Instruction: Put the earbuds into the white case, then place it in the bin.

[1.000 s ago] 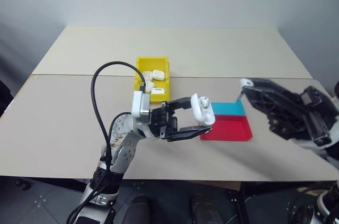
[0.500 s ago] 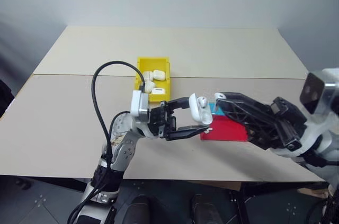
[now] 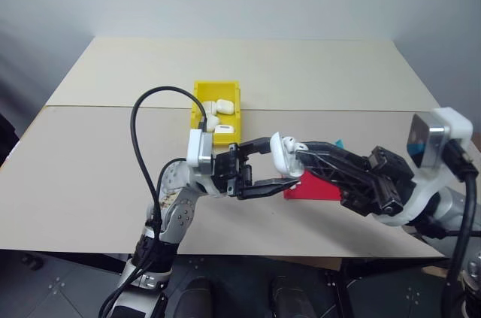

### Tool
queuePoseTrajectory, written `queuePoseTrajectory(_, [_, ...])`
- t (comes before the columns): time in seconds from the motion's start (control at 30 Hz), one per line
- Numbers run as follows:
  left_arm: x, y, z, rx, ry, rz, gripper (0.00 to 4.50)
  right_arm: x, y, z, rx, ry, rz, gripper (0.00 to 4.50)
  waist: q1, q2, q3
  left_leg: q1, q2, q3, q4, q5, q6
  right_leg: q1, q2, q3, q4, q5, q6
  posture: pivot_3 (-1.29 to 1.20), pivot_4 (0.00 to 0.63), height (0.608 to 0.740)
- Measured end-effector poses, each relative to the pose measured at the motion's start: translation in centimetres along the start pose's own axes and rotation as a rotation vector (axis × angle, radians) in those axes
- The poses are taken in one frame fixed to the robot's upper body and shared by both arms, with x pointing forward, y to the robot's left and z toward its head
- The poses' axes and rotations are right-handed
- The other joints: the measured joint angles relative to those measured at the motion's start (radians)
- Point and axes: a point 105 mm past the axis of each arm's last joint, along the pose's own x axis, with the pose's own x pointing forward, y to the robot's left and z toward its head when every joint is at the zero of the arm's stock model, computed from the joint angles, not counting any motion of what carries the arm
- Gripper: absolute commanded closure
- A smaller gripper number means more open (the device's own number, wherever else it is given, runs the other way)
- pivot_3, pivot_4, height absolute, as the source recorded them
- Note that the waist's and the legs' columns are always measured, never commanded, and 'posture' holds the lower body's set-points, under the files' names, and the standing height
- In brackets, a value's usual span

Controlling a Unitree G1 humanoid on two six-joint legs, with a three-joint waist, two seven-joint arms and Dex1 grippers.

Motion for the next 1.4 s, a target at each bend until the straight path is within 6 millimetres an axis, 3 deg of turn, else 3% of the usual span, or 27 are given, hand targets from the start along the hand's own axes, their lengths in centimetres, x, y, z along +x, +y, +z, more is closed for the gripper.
queuePoseTrajectory(0.93, [-0.2, 0.2, -0.8, -0.004, 0.022, 0.012, 1.73, -0.5, -0.3, -1.0, -0.064, 0.03, -0.015, 3.82, 0.0, 0.0, 0.0, 0.0, 0.0, 0.0, 0.0, 0.0, 0.0, 0.0, 0.0, 0.0, -0.001, 0.0, 0.0, 0.0, 0.15, 0.74])
queuePoseTrajectory(1.0, [-0.1, 0.2, -0.8, -0.004, 0.022, 0.01, 1.73, -0.5, -0.2, -1.0, -0.084, 0.032, -0.011, 3.09, 0.001, 0.0, 0.0, -0.001, 0.0, 0.0, 0.0, 0.0, 0.0, 0.0, 0.0, 0.0, -0.002, 0.0, 0.0, 0.0, 0.15, 0.74])
queuePoseTrajectory(1.03, [-0.1, 0.2, -0.8, -0.004, 0.021, 0.011, 1.73, -0.5, -0.2, -1.1, -0.088, 0.033, -0.008, 2.96, 0.0, 0.0, 0.0, -0.001, 0.0, 0.0, 0.0, 0.0, 0.0, 0.0, 0.0, 0.0, -0.002, 0.0, 0.0, 0.0, 0.15, 0.74])
queuePoseTrajectory(1.4, [-0.3, 0.3, -1.0, -0.002, 0.033, 0.015, 1.73, -0.6, -0.1, -1.4, -0.142, 0.062, -0.011, 2.96, 0.001, 0.0, 0.0, -0.001, 0.0, 0.0, 0.0, 0.0, 0.0, 0.001, 0.0, 0.0, -0.004, 0.001, 0.001, 0.0, 0.15, 0.74])
